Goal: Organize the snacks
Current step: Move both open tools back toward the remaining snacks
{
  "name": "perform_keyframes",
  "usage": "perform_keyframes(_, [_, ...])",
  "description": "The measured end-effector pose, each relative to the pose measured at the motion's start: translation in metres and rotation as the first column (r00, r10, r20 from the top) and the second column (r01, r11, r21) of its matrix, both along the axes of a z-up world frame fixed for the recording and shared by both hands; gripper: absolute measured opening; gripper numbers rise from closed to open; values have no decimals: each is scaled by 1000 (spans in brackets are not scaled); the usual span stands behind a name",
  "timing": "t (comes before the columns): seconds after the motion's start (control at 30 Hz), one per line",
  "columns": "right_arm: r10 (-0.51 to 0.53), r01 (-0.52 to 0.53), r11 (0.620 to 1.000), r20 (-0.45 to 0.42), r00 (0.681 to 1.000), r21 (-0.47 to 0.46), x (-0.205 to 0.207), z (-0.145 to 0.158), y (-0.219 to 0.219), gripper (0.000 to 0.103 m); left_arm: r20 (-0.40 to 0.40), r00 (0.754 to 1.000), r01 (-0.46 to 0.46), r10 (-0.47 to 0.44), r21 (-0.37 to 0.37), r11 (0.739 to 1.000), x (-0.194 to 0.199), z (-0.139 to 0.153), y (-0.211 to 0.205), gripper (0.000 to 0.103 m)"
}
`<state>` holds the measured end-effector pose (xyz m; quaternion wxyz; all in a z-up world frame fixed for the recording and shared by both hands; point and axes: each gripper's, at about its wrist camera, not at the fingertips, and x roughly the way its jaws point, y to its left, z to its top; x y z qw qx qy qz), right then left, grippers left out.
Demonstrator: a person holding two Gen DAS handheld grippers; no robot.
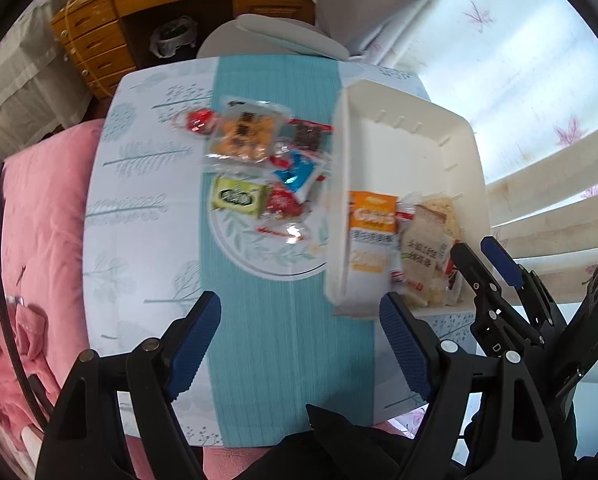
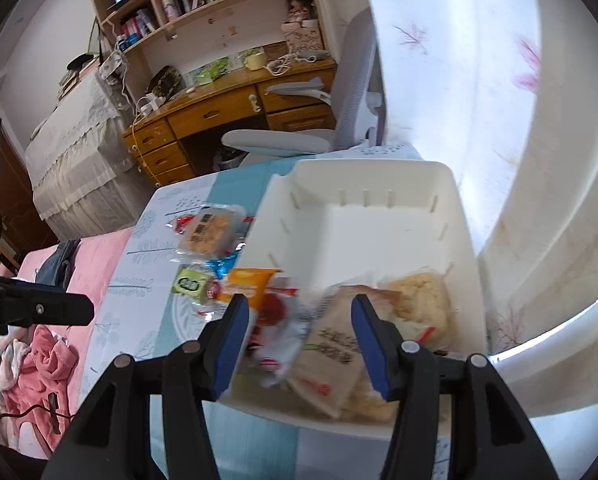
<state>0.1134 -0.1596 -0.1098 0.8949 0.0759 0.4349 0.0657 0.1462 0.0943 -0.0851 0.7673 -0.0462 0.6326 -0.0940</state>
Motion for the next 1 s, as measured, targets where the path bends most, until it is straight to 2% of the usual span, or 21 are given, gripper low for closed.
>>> perform_keyframes(0.17, [4,-4,1000,-1,1000,-16,-5,5,40,62,5,1000,-17,17,-11,1000,-8,0,50,81])
perform_keyframes(0.4, [-24,23,999,-33,999,-27,-13,3,97,62,12,999,-31,31,0,1000,-15,-3,119,81])
perform_keyframes(0.63, [-80,80,997,-74,994,3,-11,1,150,63,71,997,-13,13,3,1000,-13,1,182,81])
perform_keyframes(1.0, [-199,226,969,-222,955,101,4,-23,194,63,127,990,52,-55,26,998,20,-5,235,81])
